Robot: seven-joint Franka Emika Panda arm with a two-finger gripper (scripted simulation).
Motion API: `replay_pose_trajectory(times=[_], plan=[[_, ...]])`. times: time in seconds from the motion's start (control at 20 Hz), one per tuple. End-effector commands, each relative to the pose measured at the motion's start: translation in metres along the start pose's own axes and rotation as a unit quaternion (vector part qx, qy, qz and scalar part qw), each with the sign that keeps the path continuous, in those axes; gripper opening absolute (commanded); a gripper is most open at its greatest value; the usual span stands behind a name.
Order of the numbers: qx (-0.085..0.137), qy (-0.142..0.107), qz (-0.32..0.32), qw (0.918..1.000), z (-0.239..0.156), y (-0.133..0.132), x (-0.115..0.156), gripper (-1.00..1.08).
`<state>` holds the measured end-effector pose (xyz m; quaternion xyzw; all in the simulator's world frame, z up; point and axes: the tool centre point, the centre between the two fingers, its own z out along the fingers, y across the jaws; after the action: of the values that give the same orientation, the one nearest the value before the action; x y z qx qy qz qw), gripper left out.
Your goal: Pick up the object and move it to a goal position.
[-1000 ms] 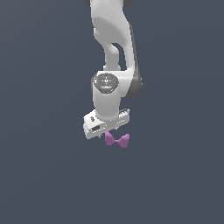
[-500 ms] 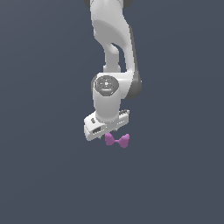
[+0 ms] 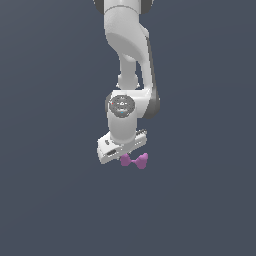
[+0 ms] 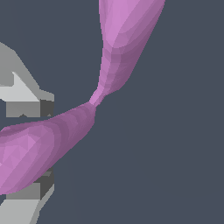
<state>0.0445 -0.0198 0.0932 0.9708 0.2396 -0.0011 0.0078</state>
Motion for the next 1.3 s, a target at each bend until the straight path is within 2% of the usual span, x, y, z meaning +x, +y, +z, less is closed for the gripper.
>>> replay_pose_trajectory(times=[0.0, 0.7, 1.0, 1.25], plan=[[0.0, 0.0, 0.0, 1.0, 0.001, 0.0, 0.0, -1.0], [0.0, 0.001, 0.0, 1.0, -0.002, 0.0, -0.006, -1.0], [0.0, 0.001, 0.0, 1.0, -0.008, 0.0, -0.024, -1.0], [0.0, 0.0, 0.0, 1.0, -0.017, 0.0, -0.051, -1.0]])
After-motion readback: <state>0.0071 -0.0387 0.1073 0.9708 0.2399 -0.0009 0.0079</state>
